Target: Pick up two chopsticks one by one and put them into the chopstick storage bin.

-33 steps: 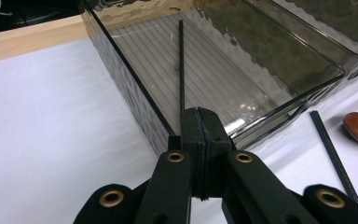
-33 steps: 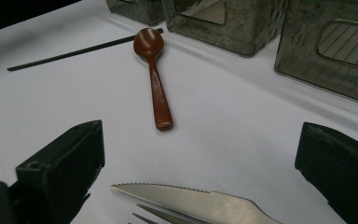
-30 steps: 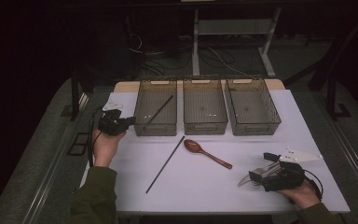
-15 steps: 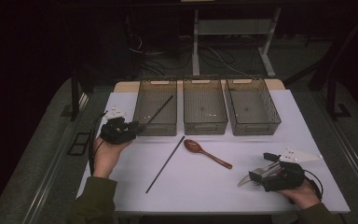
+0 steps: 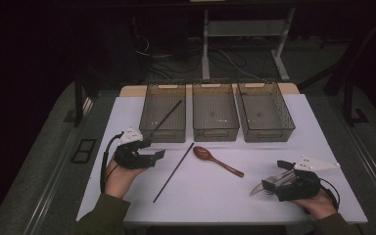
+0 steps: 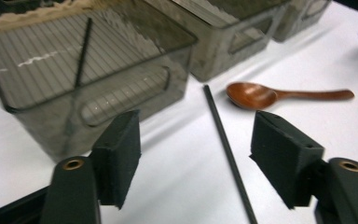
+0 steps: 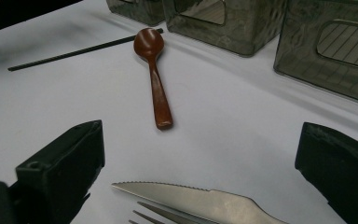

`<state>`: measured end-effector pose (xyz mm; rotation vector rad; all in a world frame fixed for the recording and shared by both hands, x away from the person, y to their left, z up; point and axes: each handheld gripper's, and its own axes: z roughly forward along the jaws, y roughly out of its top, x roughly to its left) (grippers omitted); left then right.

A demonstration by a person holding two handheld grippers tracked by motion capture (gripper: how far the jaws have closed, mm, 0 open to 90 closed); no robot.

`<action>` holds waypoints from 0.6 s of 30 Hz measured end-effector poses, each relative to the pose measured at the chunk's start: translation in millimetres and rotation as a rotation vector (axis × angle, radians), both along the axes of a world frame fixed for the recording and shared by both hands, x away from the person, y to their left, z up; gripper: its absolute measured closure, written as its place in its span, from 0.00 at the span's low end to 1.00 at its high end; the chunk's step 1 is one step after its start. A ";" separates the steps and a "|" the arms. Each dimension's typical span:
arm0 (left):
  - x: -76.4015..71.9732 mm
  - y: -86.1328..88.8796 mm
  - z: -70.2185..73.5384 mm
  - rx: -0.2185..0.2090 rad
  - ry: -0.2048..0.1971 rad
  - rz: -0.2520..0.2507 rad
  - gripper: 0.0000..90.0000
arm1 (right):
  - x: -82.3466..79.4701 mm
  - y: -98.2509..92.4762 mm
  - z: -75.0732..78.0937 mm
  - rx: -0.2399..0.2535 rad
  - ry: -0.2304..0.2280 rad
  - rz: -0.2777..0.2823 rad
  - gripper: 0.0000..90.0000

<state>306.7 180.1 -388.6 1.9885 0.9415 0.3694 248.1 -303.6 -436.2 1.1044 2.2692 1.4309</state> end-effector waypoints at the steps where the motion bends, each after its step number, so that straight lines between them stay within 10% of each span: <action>1: -2.4 -1.9 -1.8 0.004 0.000 -0.008 0.34 | -0.1 -0.2 0.0 0.003 -0.001 0.000 0.02; 18: -37.3 -21.2 -29.7 0.053 0.041 -0.067 0.49 | -0.2 -0.4 -0.2 -0.003 -0.005 -0.003 0.02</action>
